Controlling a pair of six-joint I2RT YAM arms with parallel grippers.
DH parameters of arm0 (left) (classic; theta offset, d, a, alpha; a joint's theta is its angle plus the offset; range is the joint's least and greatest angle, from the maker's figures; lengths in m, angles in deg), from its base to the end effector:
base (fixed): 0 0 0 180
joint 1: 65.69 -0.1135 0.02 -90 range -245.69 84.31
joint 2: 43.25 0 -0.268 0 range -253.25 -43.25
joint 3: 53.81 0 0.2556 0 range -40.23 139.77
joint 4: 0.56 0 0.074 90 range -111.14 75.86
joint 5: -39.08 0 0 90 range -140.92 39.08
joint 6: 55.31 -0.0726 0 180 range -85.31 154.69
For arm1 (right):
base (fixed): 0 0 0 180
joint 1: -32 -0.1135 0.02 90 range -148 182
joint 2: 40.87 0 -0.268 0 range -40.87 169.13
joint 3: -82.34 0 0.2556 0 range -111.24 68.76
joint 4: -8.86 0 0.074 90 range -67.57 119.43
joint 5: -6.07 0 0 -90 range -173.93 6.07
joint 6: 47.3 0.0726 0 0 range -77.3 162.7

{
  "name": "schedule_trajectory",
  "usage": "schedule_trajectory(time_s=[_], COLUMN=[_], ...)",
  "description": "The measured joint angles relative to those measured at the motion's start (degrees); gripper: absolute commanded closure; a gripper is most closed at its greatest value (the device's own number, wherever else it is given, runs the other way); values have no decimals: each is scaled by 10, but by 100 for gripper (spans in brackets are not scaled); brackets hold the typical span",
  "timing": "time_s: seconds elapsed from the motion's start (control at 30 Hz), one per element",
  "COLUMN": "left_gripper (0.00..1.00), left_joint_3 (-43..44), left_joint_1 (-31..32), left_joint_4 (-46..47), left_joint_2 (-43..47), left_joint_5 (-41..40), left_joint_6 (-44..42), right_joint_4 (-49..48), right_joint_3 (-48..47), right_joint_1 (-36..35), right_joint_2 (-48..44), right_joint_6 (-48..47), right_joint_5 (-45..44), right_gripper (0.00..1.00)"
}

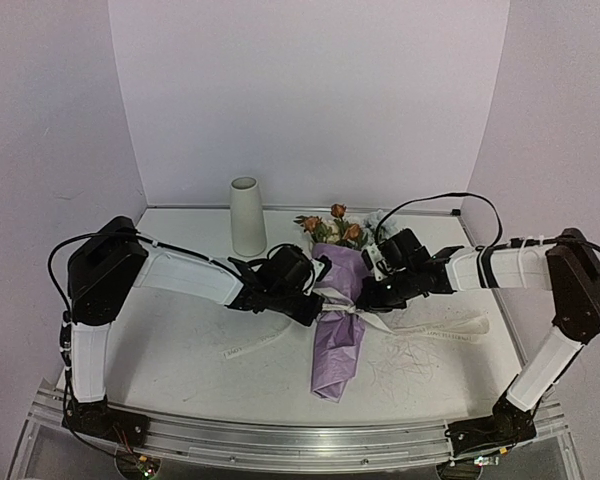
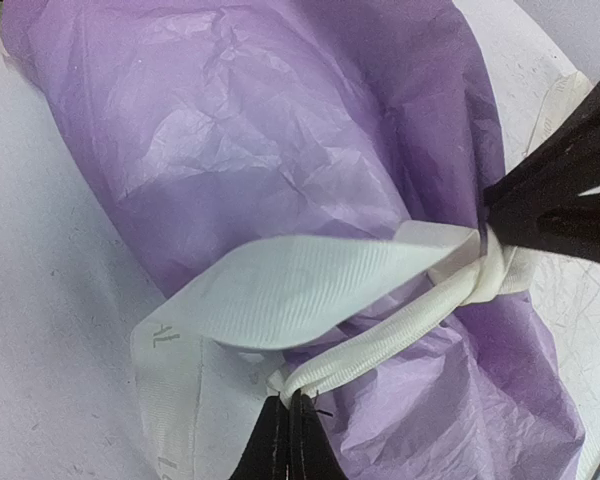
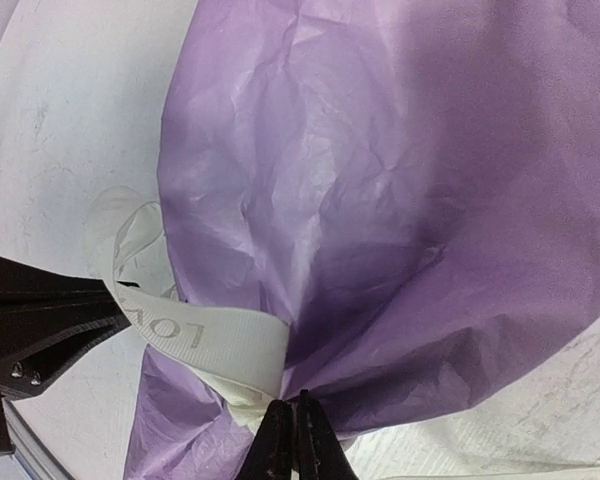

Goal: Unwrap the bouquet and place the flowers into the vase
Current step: Untie the ribbon from the wrapping paper.

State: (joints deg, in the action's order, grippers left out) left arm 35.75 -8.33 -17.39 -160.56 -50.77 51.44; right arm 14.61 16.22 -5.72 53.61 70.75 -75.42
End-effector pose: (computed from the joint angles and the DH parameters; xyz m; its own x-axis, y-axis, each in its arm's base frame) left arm 0.2553 -0.3989 0.1297 -0.6055 0.4110 -0.6815 0.6982 0.6853 -0.2070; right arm 0.2992 0.2450 0.1775 -0.7216 0.0298 -0.6917 -0.4109 0.7856 0.4626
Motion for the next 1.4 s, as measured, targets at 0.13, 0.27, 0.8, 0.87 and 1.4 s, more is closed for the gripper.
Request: schedule_trajectory(time_s=[0.13,0.27,0.8,0.87,1.4], left_gripper=[100,99,59,57,49], left_joint_3=[-25,-46,-69,-68,37], left_joint_1=[0,0,3,4,5], left_joint_4=[5,2,-6,1,1], left_joint_2=[10,12,59,69,4], left_joint_5=[-17,-28,-40,-39,25], left_joint_6=[3,5,9,2,-82], right_joint_4=[22,38,74,72,70], right_joint_3=[1,16,33,18,-16], right_joint_1=[0,0,0,0,-21], right_joint_2=[-20,-37,-98,-100,-42], right_joint_6=[-2,-3,-61,-66,-56], right_joint_5=[-45,-84,-92,-81,-25], right_gripper=[96,95,48,46,44])
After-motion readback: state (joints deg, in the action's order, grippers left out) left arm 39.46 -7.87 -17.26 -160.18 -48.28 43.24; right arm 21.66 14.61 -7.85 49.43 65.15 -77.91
